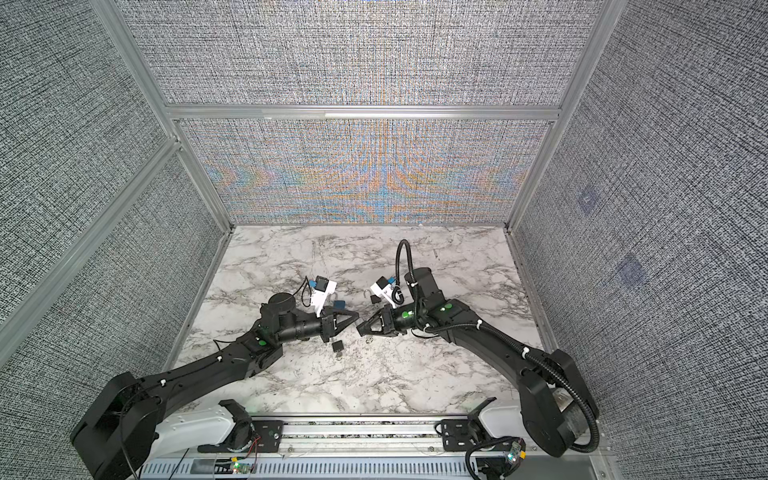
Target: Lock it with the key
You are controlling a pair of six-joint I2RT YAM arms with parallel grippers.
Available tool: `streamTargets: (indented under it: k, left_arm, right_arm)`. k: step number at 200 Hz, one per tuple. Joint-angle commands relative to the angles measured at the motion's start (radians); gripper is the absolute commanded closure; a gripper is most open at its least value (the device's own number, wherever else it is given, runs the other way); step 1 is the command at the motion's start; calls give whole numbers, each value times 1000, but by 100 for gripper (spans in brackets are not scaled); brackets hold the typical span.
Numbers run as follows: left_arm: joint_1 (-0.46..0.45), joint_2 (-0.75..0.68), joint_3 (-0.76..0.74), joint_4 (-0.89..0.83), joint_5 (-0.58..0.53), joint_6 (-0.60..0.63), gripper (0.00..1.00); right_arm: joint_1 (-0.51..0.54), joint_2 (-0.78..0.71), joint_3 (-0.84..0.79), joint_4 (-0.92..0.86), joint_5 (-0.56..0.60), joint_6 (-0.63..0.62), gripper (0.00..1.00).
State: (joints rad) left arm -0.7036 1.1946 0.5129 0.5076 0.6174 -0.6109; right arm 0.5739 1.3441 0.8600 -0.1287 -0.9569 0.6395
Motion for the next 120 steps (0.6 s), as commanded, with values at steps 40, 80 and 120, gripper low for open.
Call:
streamTargets:
  k: [40, 80, 120]
  left_arm:
    - [-51, 9, -7, -72, 301, -18, 100]
    - [-35, -54, 33, -180, 168, 14, 100]
    - [21, -114, 86, -315, 58, 65, 100]
  right_arm:
    - [-5, 7, 32, 372, 117, 18, 100]
    - [1, 8, 8, 329, 87, 0, 100]
    - [29, -17, -33, 200, 110, -73, 100]
